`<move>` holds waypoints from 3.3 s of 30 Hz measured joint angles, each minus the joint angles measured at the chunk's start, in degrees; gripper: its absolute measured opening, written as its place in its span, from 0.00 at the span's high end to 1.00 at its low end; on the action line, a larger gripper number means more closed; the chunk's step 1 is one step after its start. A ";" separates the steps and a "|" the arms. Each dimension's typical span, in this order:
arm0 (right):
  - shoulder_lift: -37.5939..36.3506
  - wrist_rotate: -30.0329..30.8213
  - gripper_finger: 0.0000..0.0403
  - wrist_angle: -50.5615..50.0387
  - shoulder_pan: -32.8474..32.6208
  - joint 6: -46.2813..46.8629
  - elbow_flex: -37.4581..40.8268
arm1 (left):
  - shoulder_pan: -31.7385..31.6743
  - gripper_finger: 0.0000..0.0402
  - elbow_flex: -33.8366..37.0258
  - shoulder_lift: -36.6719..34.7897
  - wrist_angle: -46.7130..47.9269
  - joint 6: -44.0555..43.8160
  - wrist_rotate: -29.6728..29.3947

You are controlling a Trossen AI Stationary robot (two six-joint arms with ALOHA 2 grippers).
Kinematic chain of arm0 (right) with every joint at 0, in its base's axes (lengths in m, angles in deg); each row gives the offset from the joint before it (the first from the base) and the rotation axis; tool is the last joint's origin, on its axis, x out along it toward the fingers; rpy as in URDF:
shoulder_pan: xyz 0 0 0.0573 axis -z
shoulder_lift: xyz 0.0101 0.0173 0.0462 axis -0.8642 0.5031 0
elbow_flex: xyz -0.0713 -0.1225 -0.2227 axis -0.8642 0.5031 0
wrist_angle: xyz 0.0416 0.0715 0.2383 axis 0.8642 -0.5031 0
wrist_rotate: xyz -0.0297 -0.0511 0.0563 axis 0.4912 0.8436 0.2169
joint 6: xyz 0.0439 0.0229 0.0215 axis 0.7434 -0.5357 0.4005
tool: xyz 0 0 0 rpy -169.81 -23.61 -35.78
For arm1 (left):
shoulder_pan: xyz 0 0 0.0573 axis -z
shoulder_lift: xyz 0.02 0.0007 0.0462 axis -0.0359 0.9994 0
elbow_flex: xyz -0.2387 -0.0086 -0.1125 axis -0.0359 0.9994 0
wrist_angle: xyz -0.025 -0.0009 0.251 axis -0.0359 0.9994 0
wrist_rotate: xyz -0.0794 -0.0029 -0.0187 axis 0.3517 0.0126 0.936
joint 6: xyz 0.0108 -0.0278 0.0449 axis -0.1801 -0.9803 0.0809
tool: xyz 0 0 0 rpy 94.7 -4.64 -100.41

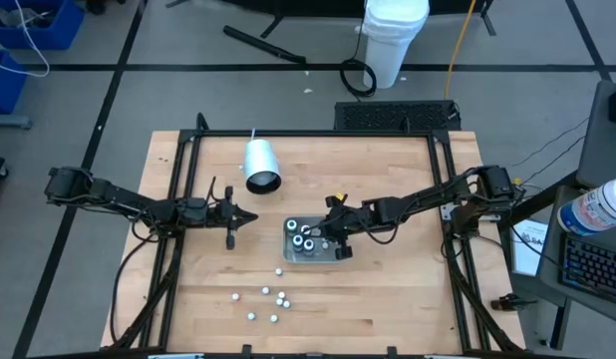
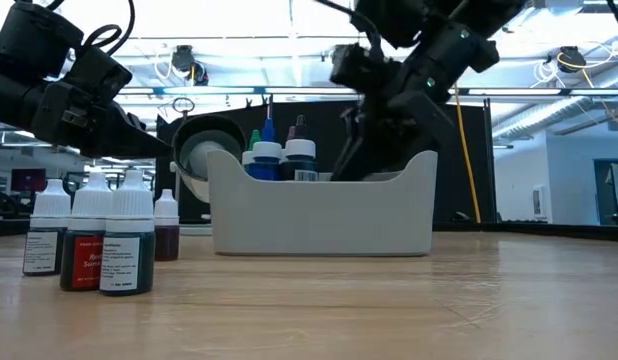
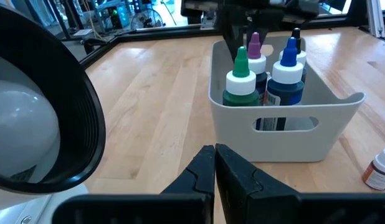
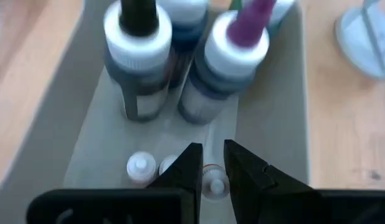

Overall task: Pick & Place food coloring
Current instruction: Put the orange food coloring bottle into the gray bin

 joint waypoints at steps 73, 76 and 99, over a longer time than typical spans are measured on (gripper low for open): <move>4.14 -1.27 0.75 -11.59 2.23 12.66 -9.31 | -0.01 0.95 0.00 0.01 -0.33 0.34 0.02; 3.68 -1.25 0.75 -11.92 2.23 13.11 -9.31 | -0.01 0.95 0.00 0.00 -0.37 0.30 0.02; -16.61 13.75 0.97 -12.45 4.90 3.93 -0.83 | -0.02 0.95 0.02 0.01 -0.19 0.29 0.02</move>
